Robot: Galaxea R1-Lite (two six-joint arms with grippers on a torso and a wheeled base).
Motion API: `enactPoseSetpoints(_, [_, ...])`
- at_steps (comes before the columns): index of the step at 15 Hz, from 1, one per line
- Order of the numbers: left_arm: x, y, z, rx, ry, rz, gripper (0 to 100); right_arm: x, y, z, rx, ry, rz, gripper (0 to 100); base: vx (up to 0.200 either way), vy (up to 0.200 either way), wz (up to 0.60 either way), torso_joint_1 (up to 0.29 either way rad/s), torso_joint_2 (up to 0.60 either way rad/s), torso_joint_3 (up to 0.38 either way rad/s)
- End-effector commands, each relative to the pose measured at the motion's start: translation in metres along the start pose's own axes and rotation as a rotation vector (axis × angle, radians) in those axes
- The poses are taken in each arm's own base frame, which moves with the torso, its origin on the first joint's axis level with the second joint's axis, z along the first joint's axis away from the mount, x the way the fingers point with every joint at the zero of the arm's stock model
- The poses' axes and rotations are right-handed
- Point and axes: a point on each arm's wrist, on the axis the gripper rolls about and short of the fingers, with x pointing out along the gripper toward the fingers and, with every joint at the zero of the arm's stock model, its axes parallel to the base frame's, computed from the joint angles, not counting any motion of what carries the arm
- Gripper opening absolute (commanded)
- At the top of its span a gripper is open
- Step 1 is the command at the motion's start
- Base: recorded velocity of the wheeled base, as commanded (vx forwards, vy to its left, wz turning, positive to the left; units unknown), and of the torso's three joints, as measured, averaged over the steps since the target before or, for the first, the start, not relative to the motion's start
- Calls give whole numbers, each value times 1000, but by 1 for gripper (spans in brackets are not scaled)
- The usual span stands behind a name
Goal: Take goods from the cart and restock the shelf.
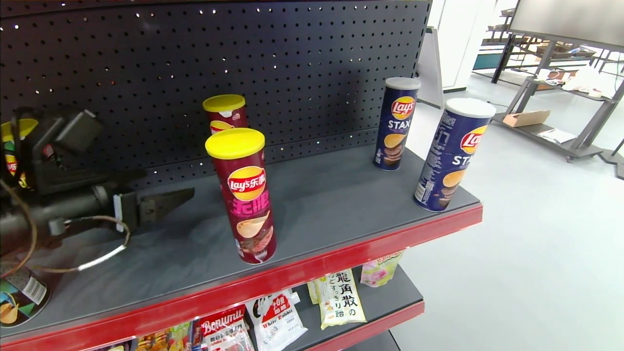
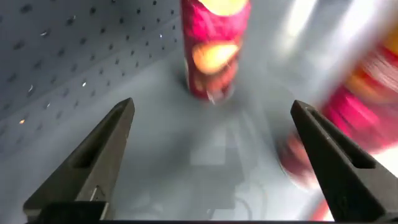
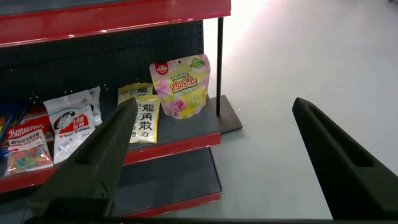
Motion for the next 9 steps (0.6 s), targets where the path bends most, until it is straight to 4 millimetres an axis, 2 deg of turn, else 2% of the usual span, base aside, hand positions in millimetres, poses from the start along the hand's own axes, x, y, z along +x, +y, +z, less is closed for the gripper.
enactPoseSetpoints(1, [-120,-37,-30,27,-72,-41,100,0,0,0,0,3,0,100,0,0,0,0,0,0])
enactPoseSetpoints(2, [-150,-47,-36,29,-87,-42,100,0,0,0,0,1,2,100,0,0,0,0,0,0])
enactPoseSetpoints(4, [-191,-62,-52,42,-147,-34,100,0,0,0,0,1,0,100,0,0,0,0,0,0])
enactPoseSetpoints(5, [-201,-66,-58,41,-189,-28,100,0,0,0,0,1,0,100,0,0,0,0,0,0])
enactPoseSetpoints(6, [-220,-73,-72,14,-277,-21,100,0,0,0,0,1,0,100,0,0,0,0,0,0])
enactPoseSetpoints(7, [-228,-77,-82,20,-316,-10,100,0,0,0,0,1,0,100,0,0,0,0,0,0])
enactPoseSetpoints(9, [-232,-78,-97,10,-309,54,100,0,0,0,0,1,0,100,0,0,0,0,0,0])
